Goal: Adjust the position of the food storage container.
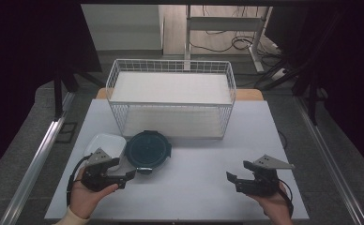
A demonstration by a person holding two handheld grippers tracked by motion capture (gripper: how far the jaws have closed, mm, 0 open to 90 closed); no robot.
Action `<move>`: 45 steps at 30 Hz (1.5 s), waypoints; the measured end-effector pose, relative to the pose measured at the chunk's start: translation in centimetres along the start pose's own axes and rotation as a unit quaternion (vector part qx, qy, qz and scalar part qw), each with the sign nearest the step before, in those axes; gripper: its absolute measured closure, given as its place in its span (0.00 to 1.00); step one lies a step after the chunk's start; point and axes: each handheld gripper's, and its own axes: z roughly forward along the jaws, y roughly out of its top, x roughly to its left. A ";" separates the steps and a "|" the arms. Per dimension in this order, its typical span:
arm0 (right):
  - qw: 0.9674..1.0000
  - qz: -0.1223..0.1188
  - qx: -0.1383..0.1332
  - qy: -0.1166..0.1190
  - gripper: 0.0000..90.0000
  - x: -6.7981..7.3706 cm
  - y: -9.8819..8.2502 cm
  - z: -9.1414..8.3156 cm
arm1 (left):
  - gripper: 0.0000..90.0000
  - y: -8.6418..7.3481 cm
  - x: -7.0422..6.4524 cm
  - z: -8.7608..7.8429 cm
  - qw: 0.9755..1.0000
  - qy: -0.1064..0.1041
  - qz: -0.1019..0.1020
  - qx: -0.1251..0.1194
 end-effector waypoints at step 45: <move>1.000 -0.001 0.013 0.008 0.26 0.4 -0.2 0.9 | 0.27 5.8 -1.4 -1.8 0.998 -0.045 0.034 -0.020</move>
